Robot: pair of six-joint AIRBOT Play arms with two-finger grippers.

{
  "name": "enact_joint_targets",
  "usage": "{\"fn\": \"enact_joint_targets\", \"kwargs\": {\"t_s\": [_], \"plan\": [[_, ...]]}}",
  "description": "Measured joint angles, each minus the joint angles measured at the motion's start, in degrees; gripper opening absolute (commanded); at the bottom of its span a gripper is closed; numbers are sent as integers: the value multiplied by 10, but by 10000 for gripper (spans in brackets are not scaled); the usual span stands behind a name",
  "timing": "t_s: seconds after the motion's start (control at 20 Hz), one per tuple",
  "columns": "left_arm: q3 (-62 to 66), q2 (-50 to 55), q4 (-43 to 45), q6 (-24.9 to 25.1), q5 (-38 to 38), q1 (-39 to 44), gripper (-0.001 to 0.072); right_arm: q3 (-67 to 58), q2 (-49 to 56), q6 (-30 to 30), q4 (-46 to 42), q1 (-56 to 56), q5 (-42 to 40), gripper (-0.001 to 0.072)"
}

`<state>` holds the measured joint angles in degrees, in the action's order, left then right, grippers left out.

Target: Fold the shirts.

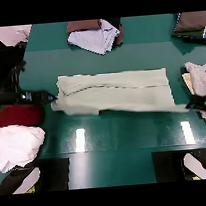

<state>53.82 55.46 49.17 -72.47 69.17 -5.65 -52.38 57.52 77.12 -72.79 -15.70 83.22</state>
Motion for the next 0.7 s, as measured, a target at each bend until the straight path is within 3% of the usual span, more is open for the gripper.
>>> {"fn": "enact_joint_targets", "kwargs": {"t_s": [0.55,0.6,0.65,0.7], "plan": [[196,296,-3,5,-111,0,35,-328,329,26,28,92,-96,22],[202,313,-4,6,-127,0,149,-352,353,32,28,97,-101,148],[207,326,-2,6,-143,0,499,-375,377,38,26,102,-107,428],[210,334,-2,6,-161,-1,691,-400,400,49,26,104,-111,575]]}}
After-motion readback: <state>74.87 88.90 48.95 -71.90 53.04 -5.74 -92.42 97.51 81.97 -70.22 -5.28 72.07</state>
